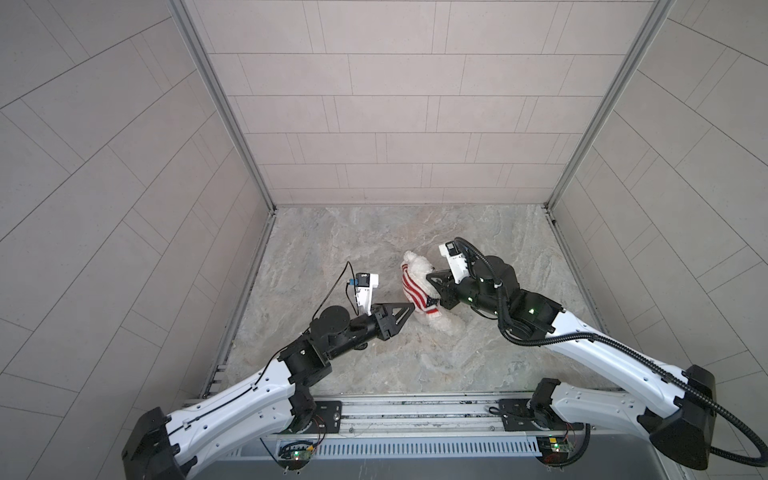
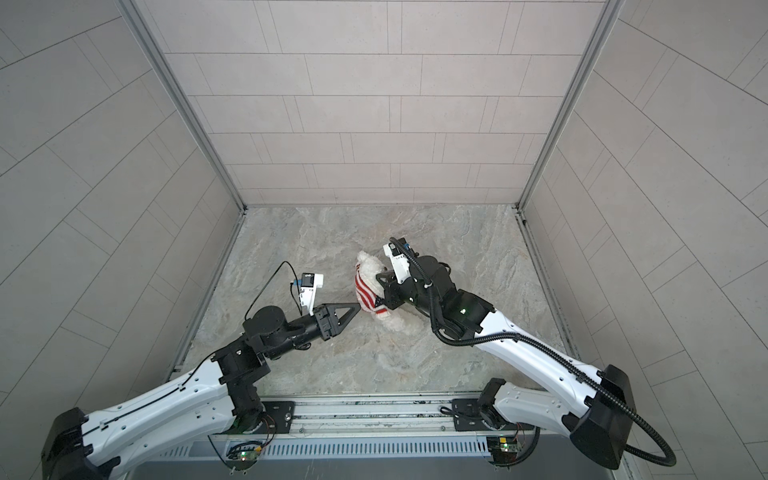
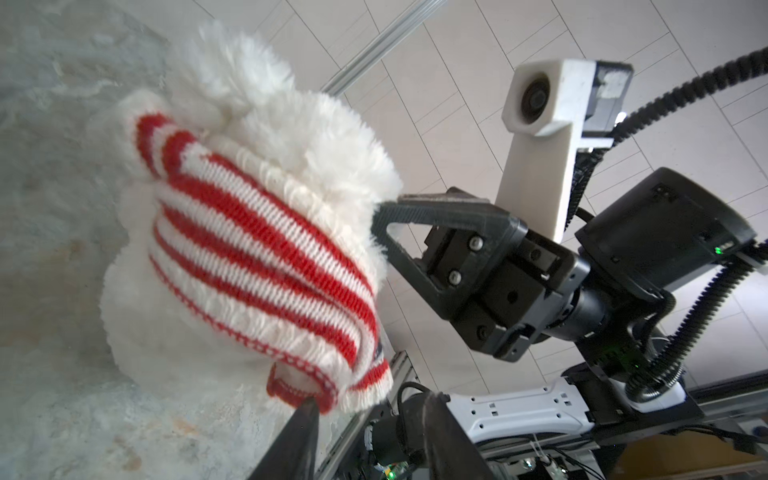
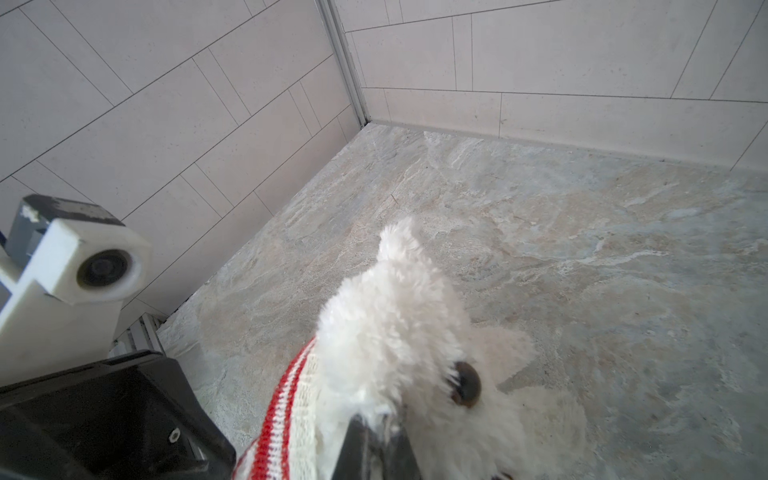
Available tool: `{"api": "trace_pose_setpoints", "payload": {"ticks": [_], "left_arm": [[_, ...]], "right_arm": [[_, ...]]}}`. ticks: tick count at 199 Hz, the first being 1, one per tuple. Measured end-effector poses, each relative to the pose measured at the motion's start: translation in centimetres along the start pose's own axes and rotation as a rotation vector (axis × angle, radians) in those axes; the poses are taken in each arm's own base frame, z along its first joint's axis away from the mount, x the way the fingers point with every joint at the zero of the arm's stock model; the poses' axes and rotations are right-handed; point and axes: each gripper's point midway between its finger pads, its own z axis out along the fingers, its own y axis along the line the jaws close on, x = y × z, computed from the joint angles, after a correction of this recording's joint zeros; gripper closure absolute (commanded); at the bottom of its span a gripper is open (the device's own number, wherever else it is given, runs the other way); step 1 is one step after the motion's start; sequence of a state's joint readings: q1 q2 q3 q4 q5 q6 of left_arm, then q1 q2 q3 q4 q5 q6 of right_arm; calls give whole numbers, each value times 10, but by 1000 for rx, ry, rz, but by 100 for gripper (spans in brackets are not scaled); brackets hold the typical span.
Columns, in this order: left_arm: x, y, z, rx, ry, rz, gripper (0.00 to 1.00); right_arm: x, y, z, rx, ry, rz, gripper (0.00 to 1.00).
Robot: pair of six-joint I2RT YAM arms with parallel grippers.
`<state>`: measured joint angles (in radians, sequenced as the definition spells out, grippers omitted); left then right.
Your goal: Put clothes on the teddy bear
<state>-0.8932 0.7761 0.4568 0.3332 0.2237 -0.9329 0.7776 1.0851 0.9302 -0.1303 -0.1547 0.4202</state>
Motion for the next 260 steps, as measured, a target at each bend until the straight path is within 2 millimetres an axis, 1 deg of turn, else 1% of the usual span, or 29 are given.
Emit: {"api": "trace_pose_setpoints", "payload": {"ticks": [20,37,67,77,100,112,133,150,179,193,205,229,244,260], "left_arm": [[-4,1,8,-16,-8,5,64],[-2,8,12,-43,-4,0,64],[-2,14,14,-70,-11,-10,60],[-3,16,13,-76,-15,-14,61],[-4,17,14,-82,-19,-20,68],[-2,19,16,-87,-15,-23,74],[2,25,20,-104,2,-25,90],[4,28,22,-110,10,-37,100],[4,27,20,-104,4,-47,100],[7,31,16,-110,1,-56,100],[13,40,14,-130,6,-68,100],[28,67,9,-196,23,-98,100],[32,76,7,-222,19,-108,100],[31,80,7,-239,11,-109,100]], "right_arm": [[0,1,-1,-4,-6,7,100],[-1,1,-1,-6,-10,10,100],[-1,1,-3,-8,-14,11,100],[-1,1,-3,-9,-17,13,100],[-3,1,-3,-10,-24,18,100],[-4,1,-3,-11,-27,22,100],[-4,1,-3,-12,-30,25,100],[-4,1,-3,-12,-31,26,100],[-6,2,-6,-13,-43,25,100],[-8,2,-9,-15,-50,25,100],[-10,3,-11,-17,-57,25,100],[-11,4,-14,-20,-59,24,100],[-9,3,-15,-17,-56,24,100],[-6,2,-16,-15,-51,25,100]]}}
